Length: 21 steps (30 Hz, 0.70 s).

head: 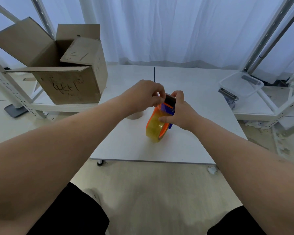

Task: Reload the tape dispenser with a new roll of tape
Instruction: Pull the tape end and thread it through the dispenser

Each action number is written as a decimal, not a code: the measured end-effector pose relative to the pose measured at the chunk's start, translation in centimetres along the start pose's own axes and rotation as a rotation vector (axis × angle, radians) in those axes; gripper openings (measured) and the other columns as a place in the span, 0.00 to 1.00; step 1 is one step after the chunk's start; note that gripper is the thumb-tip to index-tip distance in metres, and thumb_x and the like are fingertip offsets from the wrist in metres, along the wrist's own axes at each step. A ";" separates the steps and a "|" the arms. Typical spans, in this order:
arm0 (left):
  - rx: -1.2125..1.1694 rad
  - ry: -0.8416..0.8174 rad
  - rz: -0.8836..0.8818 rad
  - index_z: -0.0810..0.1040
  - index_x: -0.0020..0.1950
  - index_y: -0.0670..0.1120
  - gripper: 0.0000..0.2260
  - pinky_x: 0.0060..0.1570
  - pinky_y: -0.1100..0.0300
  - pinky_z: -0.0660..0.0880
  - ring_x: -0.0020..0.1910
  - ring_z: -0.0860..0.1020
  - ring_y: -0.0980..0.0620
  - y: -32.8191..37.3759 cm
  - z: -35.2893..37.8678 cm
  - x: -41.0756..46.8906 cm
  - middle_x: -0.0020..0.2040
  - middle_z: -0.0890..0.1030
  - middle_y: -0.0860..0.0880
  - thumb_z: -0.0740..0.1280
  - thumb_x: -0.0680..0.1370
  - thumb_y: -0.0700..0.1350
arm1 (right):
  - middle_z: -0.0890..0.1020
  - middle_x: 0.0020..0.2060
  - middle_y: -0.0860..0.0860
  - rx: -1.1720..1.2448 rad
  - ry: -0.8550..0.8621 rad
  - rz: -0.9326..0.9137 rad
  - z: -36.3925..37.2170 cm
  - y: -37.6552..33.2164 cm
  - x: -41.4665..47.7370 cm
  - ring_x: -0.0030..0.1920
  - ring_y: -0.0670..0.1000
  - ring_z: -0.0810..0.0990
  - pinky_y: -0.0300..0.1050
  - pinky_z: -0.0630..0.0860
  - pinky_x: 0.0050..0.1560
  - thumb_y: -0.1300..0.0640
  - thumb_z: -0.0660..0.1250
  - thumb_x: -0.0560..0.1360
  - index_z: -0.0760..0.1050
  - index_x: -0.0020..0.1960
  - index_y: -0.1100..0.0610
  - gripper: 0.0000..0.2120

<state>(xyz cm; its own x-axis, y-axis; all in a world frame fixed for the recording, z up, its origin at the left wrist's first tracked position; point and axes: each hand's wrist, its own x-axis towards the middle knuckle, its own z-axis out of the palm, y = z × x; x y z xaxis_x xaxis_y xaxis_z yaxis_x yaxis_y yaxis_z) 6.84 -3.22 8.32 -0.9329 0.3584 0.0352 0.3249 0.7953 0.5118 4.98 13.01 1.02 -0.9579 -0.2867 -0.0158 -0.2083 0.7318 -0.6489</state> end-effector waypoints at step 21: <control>0.113 0.045 -0.033 0.81 0.51 0.42 0.09 0.39 0.68 0.67 0.43 0.74 0.53 -1.3 -0.1 1.3 0.46 0.81 0.46 0.68 0.75 0.45 | 0.70 0.64 0.57 0.077 -0.072 -0.043 0.0 0.2 -0.1 0.59 0.57 0.75 0.47 0.77 0.55 0.56 0.76 0.68 0.53 0.65 0.54 0.38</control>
<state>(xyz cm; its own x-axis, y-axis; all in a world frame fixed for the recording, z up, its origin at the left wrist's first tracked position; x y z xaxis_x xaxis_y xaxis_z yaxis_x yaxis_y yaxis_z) 5.22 -3.84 7.76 -0.9485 0.3111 0.0594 0.3071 0.8572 0.4133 5.05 13.19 0.92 -0.9312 -0.3624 -0.0400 -0.2302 0.6694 -0.7063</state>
